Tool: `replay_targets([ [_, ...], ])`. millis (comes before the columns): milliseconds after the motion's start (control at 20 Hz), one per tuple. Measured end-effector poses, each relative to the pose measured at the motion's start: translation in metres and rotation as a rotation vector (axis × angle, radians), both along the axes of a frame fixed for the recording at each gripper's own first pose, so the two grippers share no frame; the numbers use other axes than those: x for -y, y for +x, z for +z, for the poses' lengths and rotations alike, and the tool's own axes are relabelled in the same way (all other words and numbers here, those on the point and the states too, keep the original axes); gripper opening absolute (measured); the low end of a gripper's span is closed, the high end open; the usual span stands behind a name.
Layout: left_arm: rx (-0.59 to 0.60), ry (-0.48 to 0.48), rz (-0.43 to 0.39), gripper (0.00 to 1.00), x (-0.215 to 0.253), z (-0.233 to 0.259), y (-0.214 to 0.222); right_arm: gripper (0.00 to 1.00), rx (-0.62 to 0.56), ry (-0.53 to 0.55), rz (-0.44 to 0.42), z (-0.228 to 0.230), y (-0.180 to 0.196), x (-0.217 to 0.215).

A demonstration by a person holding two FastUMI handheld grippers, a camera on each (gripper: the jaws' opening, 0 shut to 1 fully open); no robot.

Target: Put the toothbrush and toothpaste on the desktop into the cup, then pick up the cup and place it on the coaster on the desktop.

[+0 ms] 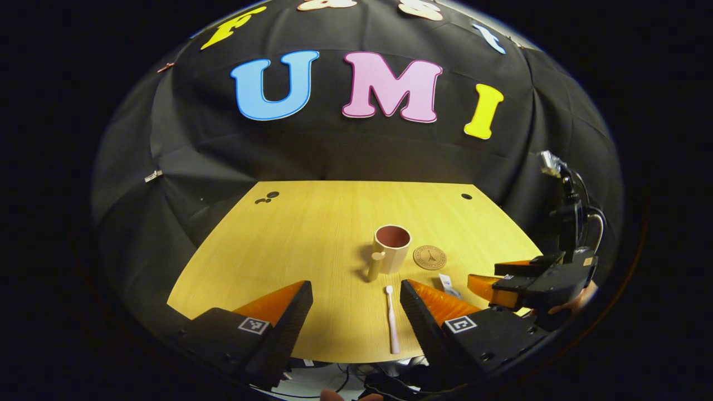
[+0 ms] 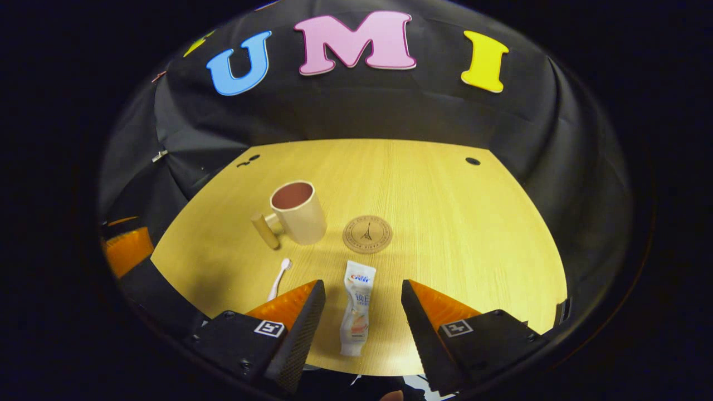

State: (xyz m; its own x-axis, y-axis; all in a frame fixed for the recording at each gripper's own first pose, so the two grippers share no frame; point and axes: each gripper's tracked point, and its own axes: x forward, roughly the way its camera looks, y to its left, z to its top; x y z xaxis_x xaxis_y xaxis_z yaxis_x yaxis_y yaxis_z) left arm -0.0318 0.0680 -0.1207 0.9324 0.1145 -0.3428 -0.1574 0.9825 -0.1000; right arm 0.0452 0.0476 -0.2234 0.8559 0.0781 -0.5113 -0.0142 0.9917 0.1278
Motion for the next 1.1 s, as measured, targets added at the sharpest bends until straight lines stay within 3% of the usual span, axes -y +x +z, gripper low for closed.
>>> replay_targets([
  [550, -0.066, -0.048, 0.056, 0.96, -0.018, -0.028, -0.015, 0.8, -0.252, 0.047, 0.024, -0.084, 0.027, -0.011],
  [600, -0.069, -0.05, 0.06, 0.96, -0.019, -0.03, -0.015, 0.94, -0.26, 0.047, 0.022, -0.085, 0.028, -0.011],
  [650, -0.072, -0.052, 0.065, 0.96, -0.02, -0.03, -0.016, 0.79, -0.27, 0.045, 0.022, -0.087, 0.031, -0.011],
  [850, -0.074, -0.047, 0.065, 0.98, -0.021, -0.034, -0.017, 0.76, -0.318, 0.036, -0.003, -0.09, 0.037, -0.011],
  [1050, -0.065, -0.065, 0.046, 0.98, -0.016, -0.035, -0.007, 0.69, -0.371, -0.039, 0.0, -0.096, 0.038, -0.013],
  [1100, -0.065, -0.069, 0.038, 0.98, -0.014, -0.036, -0.004, 0.5, -0.383, -0.034, -0.011, -0.093, 0.035, -0.015],
])
